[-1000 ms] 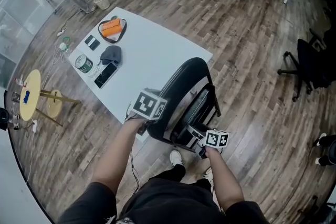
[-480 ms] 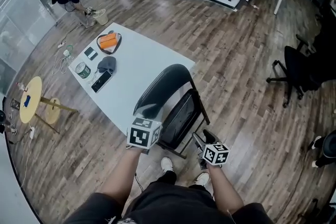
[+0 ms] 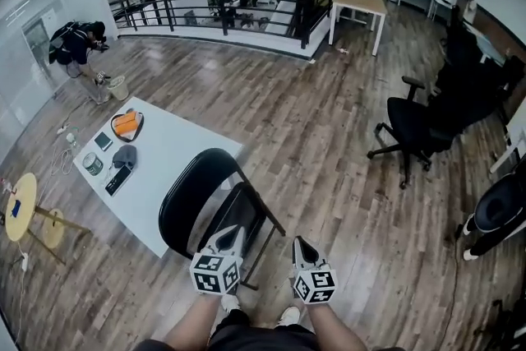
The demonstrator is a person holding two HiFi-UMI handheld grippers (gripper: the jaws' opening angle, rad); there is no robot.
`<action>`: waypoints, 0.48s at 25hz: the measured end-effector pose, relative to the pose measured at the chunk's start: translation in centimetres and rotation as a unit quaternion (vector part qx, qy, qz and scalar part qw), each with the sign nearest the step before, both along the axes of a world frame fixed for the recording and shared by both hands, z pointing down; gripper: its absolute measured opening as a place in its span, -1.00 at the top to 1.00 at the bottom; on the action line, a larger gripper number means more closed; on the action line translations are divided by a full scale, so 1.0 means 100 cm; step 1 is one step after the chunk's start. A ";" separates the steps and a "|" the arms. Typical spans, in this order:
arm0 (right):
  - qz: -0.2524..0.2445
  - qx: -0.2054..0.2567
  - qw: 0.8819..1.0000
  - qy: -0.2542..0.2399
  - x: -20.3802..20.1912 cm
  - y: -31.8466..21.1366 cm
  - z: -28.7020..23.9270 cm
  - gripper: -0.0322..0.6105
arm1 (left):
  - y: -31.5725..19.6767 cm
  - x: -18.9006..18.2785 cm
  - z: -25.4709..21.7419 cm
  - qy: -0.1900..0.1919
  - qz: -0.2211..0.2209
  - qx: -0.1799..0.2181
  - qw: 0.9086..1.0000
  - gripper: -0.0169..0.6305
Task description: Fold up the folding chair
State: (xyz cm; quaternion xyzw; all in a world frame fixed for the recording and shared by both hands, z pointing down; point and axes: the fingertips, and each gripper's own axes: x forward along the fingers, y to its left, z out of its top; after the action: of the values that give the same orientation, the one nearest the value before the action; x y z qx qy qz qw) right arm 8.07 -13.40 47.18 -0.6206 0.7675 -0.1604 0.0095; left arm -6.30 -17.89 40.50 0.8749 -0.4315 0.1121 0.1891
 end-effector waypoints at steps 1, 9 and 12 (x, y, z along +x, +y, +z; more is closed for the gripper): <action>0.000 0.014 1.000 0.008 0.003 0.009 -0.009 0.86 | 0.007 0.008 -0.001 0.009 0.003 0.007 1.000 0.93; 0.041 0.056 0.995 0.076 0.013 0.064 -0.050 0.86 | 0.050 0.047 0.003 0.024 0.047 0.056 0.997 0.93; 0.055 0.076 0.983 0.156 -0.003 0.082 -0.069 0.86 | 0.062 0.035 -0.006 0.005 0.070 0.100 0.993 0.93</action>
State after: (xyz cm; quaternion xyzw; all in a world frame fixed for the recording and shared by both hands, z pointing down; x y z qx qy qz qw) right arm 7.80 -5.20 40.31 -0.6769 0.7341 -0.0018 -0.0542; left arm -2.78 -11.74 39.91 0.9179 -0.3775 0.0767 0.0950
